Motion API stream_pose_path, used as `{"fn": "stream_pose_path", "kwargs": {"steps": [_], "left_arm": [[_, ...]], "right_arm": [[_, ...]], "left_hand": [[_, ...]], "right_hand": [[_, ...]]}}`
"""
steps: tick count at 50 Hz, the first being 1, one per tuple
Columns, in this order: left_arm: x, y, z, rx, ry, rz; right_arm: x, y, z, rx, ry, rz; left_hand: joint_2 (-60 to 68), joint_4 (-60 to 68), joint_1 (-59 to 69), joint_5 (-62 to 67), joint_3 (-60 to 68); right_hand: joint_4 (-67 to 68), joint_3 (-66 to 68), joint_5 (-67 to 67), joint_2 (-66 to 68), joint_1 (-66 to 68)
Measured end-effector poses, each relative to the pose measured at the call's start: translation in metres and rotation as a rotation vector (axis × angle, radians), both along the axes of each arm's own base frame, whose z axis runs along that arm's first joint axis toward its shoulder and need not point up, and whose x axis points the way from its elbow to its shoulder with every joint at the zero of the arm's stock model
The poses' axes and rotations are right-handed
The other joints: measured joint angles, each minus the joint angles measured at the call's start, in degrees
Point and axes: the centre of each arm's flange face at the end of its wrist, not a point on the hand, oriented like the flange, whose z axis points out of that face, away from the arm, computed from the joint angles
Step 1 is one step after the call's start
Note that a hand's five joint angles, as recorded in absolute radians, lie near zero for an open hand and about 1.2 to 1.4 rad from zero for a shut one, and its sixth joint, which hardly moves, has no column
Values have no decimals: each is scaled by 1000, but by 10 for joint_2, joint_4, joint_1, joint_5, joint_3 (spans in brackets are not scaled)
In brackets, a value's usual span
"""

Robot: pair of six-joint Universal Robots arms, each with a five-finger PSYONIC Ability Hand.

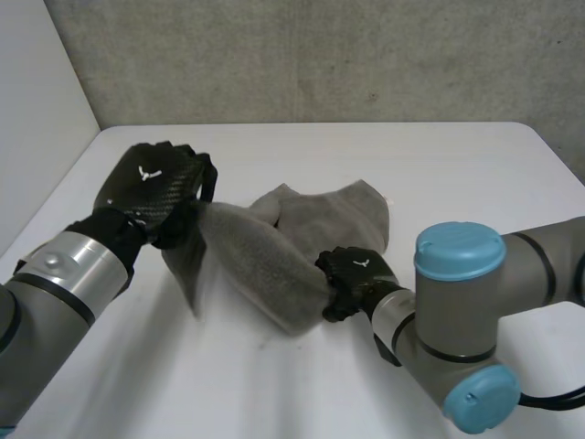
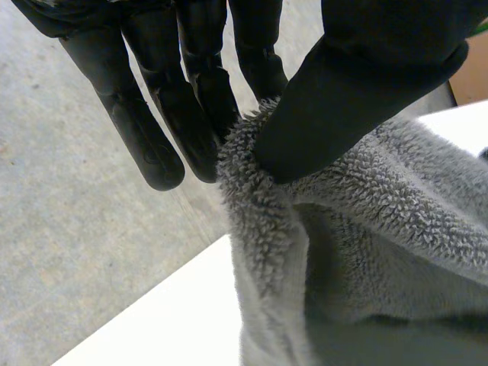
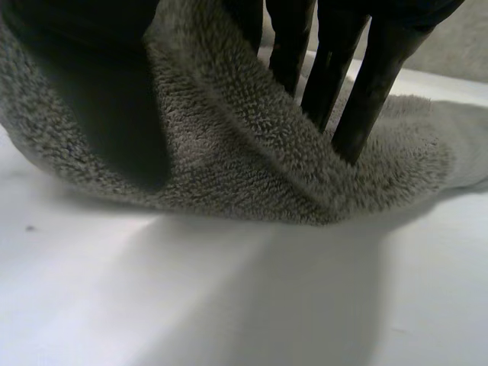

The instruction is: Fold the laundry

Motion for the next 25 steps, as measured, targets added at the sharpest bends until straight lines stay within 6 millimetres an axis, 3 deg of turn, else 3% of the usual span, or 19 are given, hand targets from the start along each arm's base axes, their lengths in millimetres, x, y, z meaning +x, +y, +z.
{"fn": "stream_pose_path", "kwargs": {"steps": [1, 2, 3, 8, 11, 15, 16, 17, 21, 25], "left_arm": [[0, 0, 2, -1, 8, 2], [1, 0, 4, -3, 17, 5], [1, 0, 7, -5, 26, 9], [4, -1, 23, -31, 77, 44], [6, -2, 27, -39, 88, 62], [8, -2, 26, -30, 85, 72], [8, -2, 24, -20, 81, 73], [8, -2, 24, -20, 81, 73], [8, 1, 15, 21, 67, 72], [7, 2, 3, 60, 52, 66]], "right_arm": [[3, 0, -1, 6, -10, 1], [4, -1, -2, 8, -15, 1], [5, -1, -1, 7, -19, 1], [8, -8, 19, -64, -47, -9], [-7, -21, 81, -275, -20, -11], [-23, -25, 121, -421, 83, 13], [-32, -26, 143, -504, 169, 37], [-32, -26, 143, -504, 169, 37], [-43, -31, 177, -600, 336, 92], [-39, -44, 181, -594, 392, 120]], "left_hand": [[0, 0, 0, 0, 0], [0, 0, 0, 0, 0], [0, 0, 0, 0, 0], [0, 0, 0, 0, 0], [0, 0, 0, 0, 0], [0, 0, 0, 0, 0], [0, 0, 0, 0, 0], [0, 0, 0, 0, 0], [1, 0, 0, 0, 1], [1, 0, 0, 0, 1]], "right_hand": [[0, 0, 0, 0, 0], [160, 159, 159, 153, 123], [192, 189, 191, 182, 145], [227, 222, 220, 208, 153], [229, 223, 224, 208, 153], [229, 223, 225, 208, 153], [229, 223, 225, 208, 153], [229, 223, 225, 208, 153], [230, 226, 226, 208, 153], [230, 226, 226, 208, 153]]}}
